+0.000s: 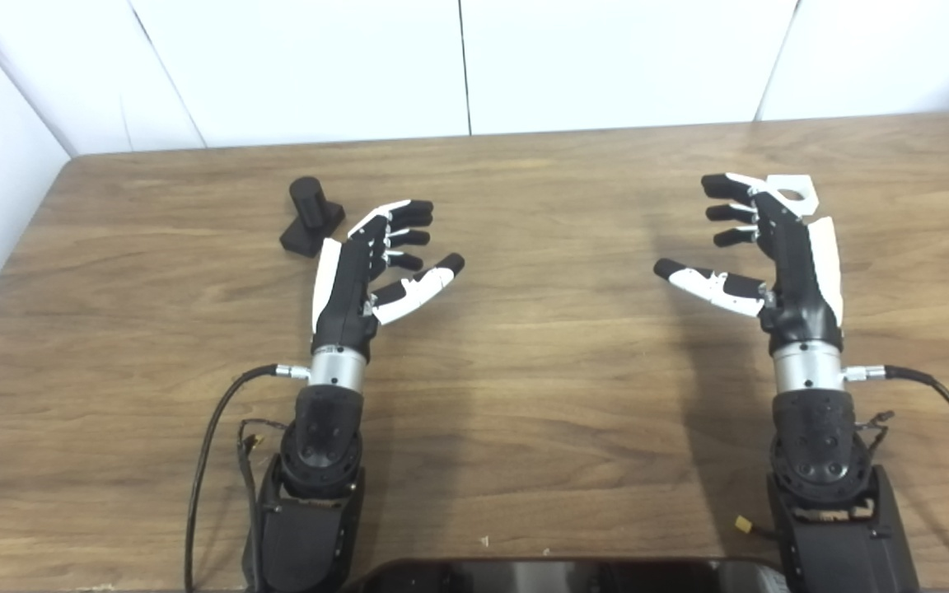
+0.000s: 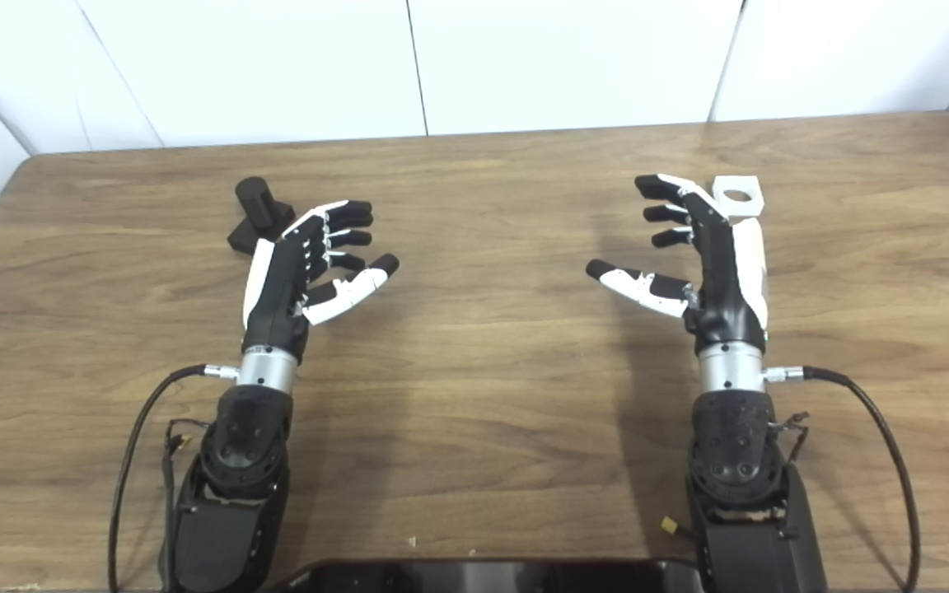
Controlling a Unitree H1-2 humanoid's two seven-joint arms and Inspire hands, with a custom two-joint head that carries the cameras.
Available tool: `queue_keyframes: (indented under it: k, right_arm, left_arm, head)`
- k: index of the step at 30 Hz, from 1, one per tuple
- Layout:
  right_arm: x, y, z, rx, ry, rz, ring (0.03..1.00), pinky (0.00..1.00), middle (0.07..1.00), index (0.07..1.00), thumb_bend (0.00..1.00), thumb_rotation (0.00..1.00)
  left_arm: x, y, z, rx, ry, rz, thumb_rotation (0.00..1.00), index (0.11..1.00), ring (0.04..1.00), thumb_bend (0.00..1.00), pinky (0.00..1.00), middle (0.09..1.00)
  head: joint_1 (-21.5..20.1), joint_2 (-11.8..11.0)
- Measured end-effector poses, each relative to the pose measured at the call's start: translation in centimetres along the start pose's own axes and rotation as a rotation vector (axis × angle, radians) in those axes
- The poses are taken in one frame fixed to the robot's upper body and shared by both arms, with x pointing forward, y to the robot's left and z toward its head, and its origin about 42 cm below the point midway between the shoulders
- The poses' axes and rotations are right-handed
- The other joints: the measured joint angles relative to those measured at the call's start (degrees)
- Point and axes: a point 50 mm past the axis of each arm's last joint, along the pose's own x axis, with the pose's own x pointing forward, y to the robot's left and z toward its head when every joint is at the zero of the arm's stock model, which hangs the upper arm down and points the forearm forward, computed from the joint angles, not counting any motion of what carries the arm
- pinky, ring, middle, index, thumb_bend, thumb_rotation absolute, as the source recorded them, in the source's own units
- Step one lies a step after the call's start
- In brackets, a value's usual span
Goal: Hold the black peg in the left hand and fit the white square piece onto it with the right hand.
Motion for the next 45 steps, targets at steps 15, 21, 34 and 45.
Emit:
queue_keyframes:
  k: [15, 21, 34, 45]
  right_arm:
    - [0.0, 0.1, 0.0, 0.003, 0.001, -0.001, 0.689, 0.54, 0.75, 0.716, 0.68, 0.06]
    - [0.0, -0.5, -0.3, -0.001, -0.001, -0.004, 0.692, 0.56, 0.751, 0.716, 0.68, 0.01]
    - [0.1, -1.7, -1.2, 0.025, 0.01, -0.02, 0.701, 0.59, 0.763, 0.717, 0.68, 0.0]
    - [0.1, -1.7, -1.2, 0.027, 0.01, -0.012, 0.679, 0.56, 0.747, 0.707, 0.69, 0.0]
  left_arm:
    - [0.0, 0.0, 0.0, 0.001, 0.0, 0.0, 0.2, 0.704, 0.7, 0.63, 0.58, 0.743]
    - [-0.1, -0.7, 0.1, 0.03, -0.005, -0.012, 0.21, 0.699, 0.696, 0.64, 0.58, 0.739]
    - [-0.2, -2.4, 0.2, 0.02, -0.018, -0.001, 0.2, 0.693, 0.675, 0.66, 0.54, 0.721]
    - [0.1, -2.1, 0.3, 0.036, -0.025, 0.014, 0.19, 0.684, 0.67, 0.66, 0.54, 0.714]
  head:
    - [3.2, -0.3]
    - [10.0, -1.4]
    - [14.7, -2.5]
    - [14.7, -2.4]
